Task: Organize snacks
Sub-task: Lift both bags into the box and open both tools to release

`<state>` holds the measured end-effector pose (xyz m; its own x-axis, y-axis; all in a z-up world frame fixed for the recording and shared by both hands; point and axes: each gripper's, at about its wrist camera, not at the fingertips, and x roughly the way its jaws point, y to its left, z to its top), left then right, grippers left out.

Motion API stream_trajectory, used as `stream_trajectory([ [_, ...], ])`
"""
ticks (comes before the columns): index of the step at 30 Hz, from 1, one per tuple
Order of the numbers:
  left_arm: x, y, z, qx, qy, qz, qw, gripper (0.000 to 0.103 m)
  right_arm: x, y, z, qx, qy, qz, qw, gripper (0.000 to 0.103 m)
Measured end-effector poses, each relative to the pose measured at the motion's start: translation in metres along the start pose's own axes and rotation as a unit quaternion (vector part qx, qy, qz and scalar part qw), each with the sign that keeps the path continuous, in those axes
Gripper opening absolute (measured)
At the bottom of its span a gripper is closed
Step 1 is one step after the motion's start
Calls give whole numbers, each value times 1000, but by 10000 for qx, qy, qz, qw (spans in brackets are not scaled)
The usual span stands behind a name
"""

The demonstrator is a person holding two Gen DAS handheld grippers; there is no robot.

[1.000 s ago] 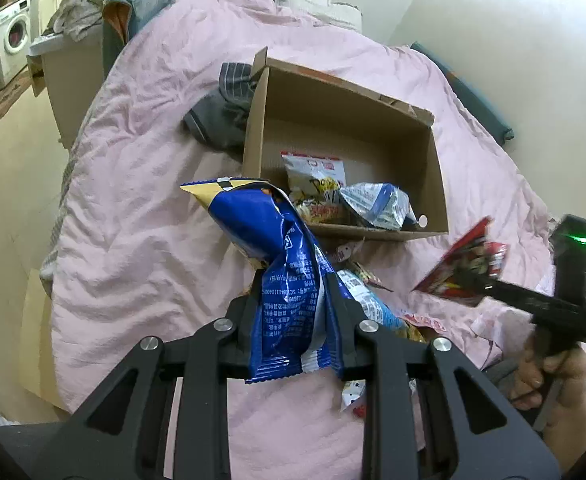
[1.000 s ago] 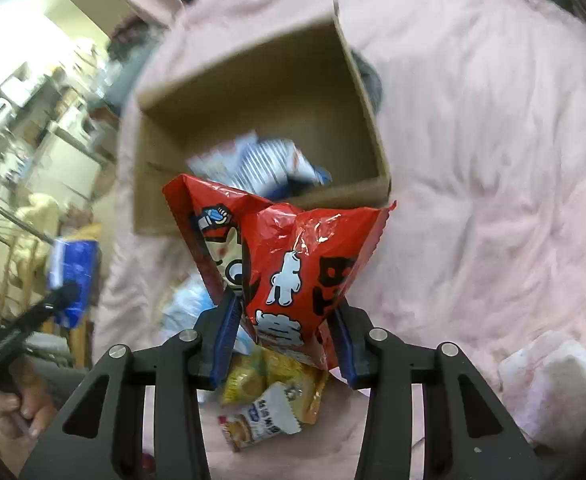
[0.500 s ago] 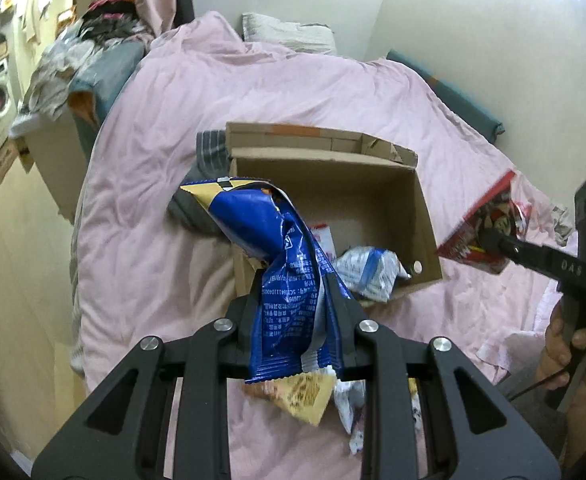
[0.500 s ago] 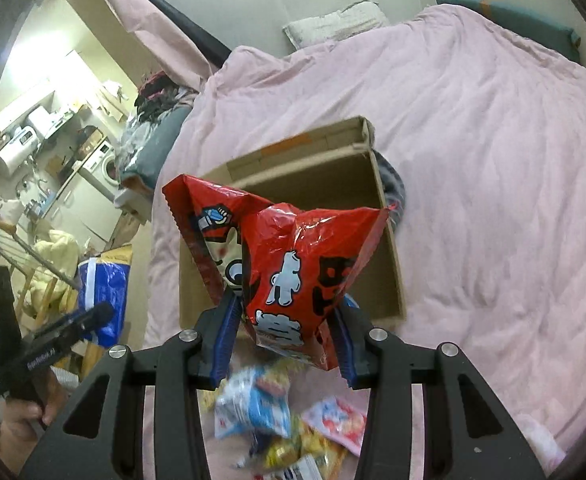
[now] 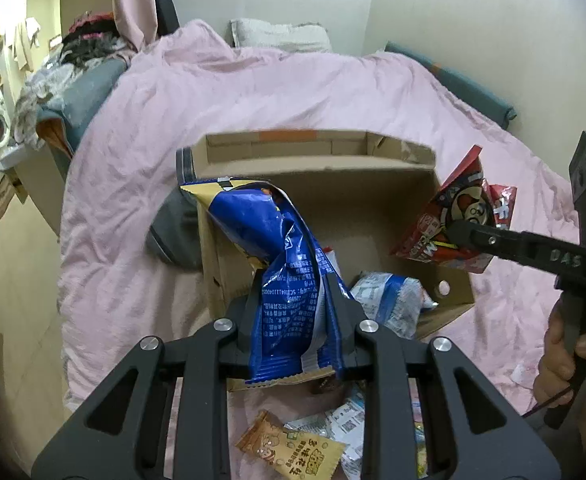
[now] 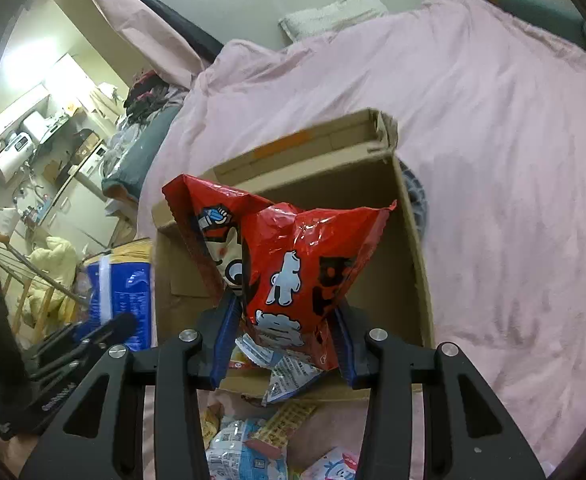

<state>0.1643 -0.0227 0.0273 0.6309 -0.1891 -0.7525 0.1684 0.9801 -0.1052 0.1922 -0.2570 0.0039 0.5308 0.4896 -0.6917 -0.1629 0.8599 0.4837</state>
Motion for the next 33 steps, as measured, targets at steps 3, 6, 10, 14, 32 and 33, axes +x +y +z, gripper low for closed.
stream_trajectory([
  [3,14,3,-3,32,110,91,9999,22,8,-3,5,64,89,215,9997,44],
  [6,21,6,-4,-29,149,94,9998,22,14,0,3,-97,114,140,9998,44],
  [10,22,11,-4,-115,101,73,9999,22,21,3,1,-256,163,6,9995,44],
  [14,21,12,-3,-129,48,63,9999,22,30,2,-1,-204,322,-41,9993,45],
  [32,23,9,-8,-7,88,111,9999,25,42,9,1,-243,468,-128,9985,47],
  [33,22,8,-7,-15,66,119,9999,25,44,9,1,-237,485,-126,9985,47],
])
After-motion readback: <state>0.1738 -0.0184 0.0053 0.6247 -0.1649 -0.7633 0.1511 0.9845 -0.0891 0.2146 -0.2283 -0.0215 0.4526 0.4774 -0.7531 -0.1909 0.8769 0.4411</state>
